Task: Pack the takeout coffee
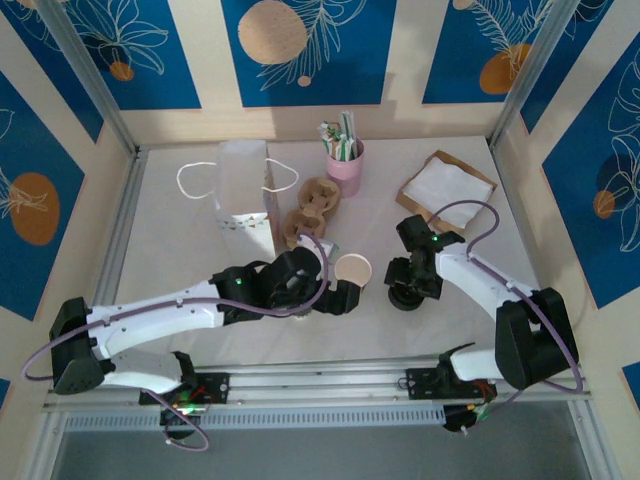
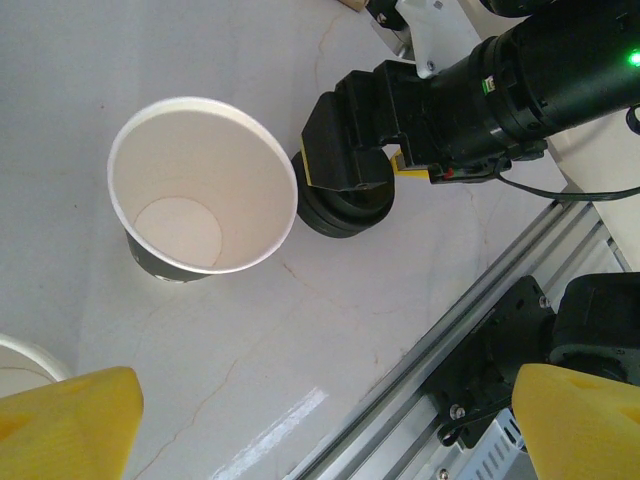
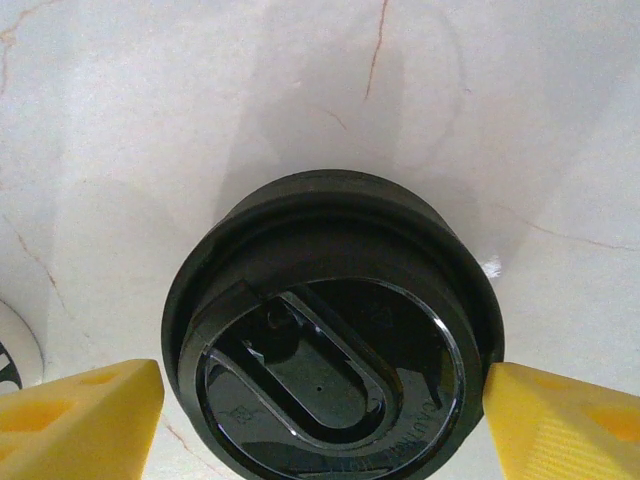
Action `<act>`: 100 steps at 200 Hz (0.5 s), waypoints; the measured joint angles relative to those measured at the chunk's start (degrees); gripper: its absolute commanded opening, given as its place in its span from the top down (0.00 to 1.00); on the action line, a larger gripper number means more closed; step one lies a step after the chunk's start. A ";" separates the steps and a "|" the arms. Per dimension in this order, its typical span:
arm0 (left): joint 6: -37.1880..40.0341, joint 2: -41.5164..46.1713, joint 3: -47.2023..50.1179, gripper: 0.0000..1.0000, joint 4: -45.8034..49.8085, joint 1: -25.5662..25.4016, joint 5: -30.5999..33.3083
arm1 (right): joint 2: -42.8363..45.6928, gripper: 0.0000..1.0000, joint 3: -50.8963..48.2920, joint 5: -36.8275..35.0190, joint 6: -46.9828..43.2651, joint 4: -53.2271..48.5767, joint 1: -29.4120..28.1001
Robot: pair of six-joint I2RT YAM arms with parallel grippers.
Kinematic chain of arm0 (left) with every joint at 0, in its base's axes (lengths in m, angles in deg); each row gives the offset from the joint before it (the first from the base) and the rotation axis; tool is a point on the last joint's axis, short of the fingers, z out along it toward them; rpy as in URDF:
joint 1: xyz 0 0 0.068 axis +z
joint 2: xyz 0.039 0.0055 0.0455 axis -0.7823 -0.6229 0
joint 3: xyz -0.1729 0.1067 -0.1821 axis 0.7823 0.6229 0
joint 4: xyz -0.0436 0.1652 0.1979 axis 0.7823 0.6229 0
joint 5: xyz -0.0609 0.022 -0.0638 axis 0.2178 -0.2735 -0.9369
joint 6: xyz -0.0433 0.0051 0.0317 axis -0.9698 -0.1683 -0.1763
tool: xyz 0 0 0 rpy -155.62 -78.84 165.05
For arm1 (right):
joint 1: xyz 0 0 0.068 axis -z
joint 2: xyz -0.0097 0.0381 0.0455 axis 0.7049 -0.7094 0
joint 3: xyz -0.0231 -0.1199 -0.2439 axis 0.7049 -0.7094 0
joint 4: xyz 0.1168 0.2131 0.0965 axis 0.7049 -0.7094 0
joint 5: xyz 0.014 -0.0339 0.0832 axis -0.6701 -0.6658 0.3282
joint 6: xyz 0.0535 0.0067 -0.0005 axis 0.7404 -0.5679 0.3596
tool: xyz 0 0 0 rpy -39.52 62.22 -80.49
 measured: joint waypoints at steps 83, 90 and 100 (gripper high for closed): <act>0.02 0.00 0.00 0.05 0.00 0.07 0.00 | -1.36 0.18 0.00 0.04 -0.24 0.44 0.52; 0.00 0.00 0.00 0.05 0.00 0.09 0.00 | -1.44 0.19 0.00 0.04 -0.24 0.44 0.52; 0.02 0.00 0.00 0.05 0.00 0.09 0.00 | -1.51 0.20 0.00 0.04 -0.24 0.44 0.52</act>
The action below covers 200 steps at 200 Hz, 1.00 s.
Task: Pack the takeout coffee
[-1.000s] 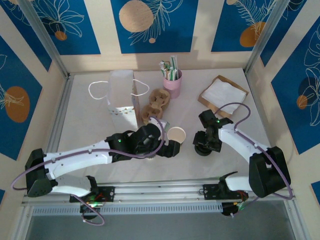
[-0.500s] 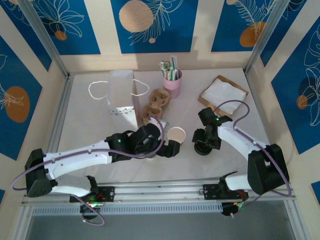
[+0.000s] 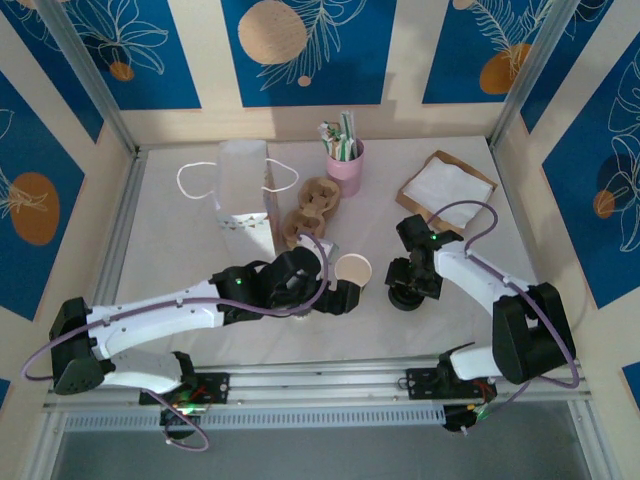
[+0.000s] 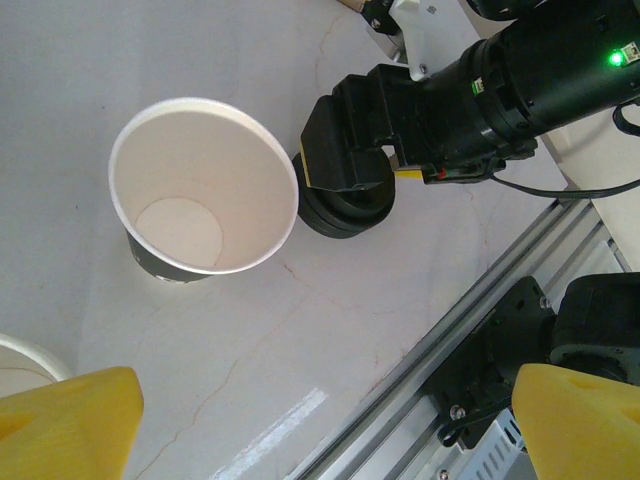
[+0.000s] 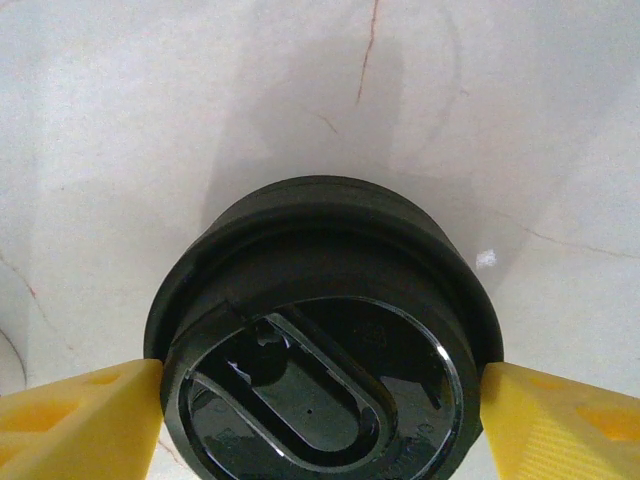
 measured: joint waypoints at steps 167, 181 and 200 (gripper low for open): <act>0.00 0.00 0.00 0.05 0.00 0.02 0.00 | 2.49 0.30 1.20 0.00 -0.44 -0.92 0.46; 0.00 0.00 0.00 0.05 0.00 0.02 0.00 | 2.49 0.30 1.20 0.00 -0.46 -0.96 0.94; 0.04 0.00 0.00 0.10 0.00 0.02 0.00 | 2.60 0.30 1.20 0.04 -0.61 -0.94 1.81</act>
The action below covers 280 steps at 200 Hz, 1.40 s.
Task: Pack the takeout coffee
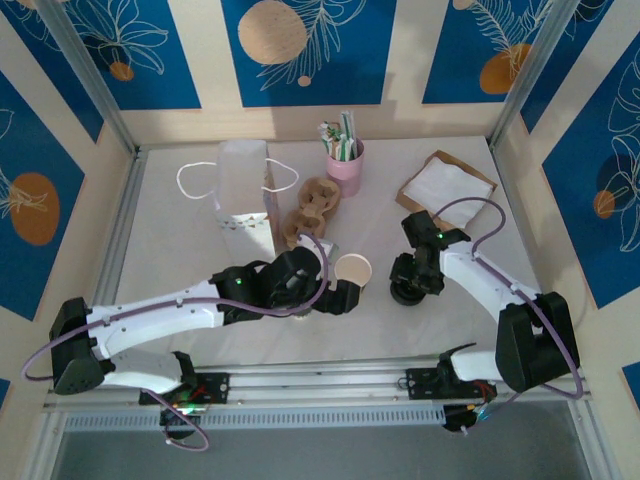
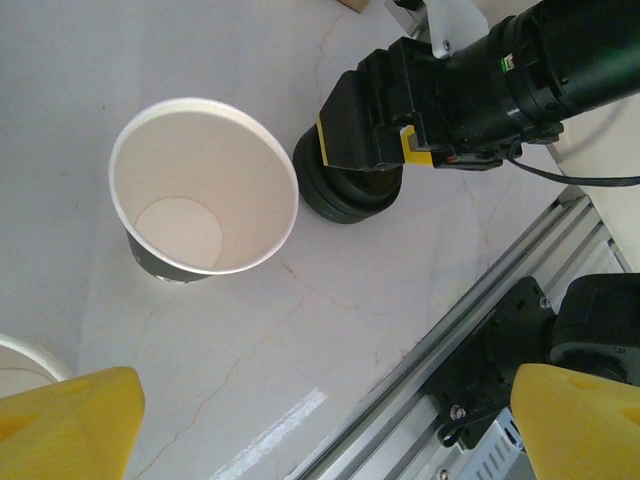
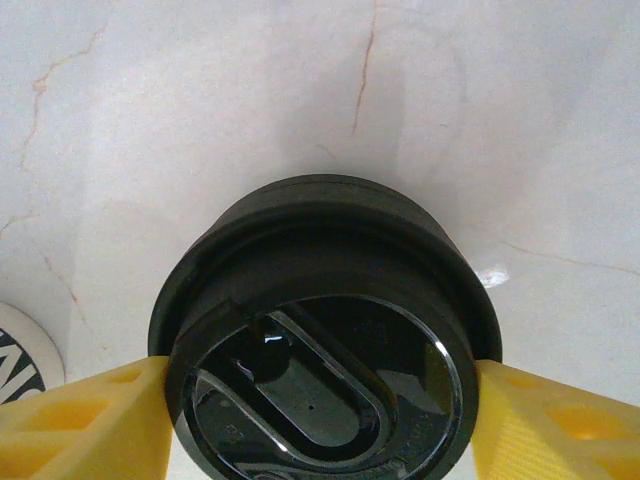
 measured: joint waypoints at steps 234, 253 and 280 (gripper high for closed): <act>2.84 -55.23 -50.77 0.73 3.02 13.86 -28.55 | -5.03 0.30 5.16 8.24 -5.20 2.38 23.63; 2.38 -57.20 -52.74 0.76 2.82 13.94 -30.18 | -5.33 0.30 5.16 9.07 -5.22 2.38 24.94; 2.36 -60.83 -57.18 0.77 3.04 14.01 -32.00 | -5.35 0.30 5.40 9.92 -5.22 2.45 26.16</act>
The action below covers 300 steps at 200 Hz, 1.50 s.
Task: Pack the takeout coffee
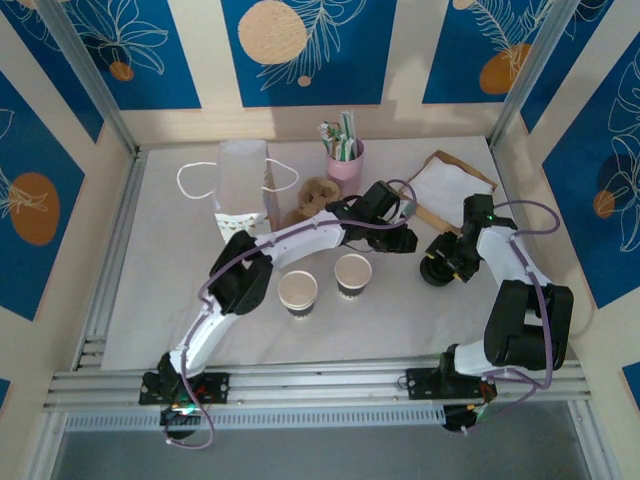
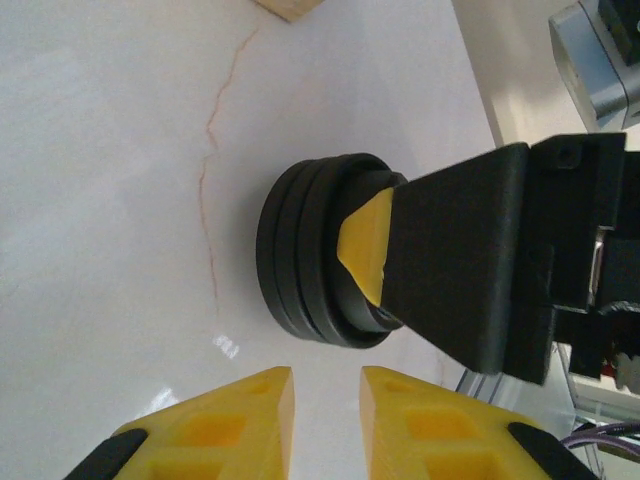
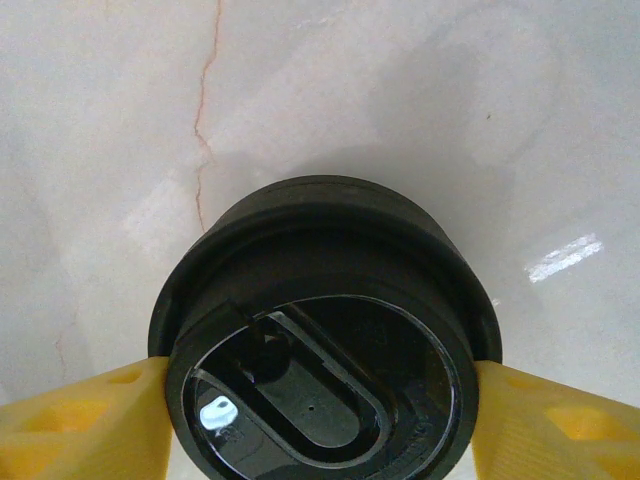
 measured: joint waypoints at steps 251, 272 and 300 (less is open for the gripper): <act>-1.53 -13.03 -10.23 0.67 1.97 0.13 -5.62 | -1.92 0.30 1.03 3.21 0.02 1.25 1.29; -1.97 -13.20 -10.23 0.66 1.68 0.15 -5.79 | -2.32 0.31 1.03 3.23 0.02 1.42 1.36; -2.73 -13.22 -10.21 0.65 0.76 0.15 -6.21 | -2.60 0.31 1.03 3.45 0.02 1.51 1.36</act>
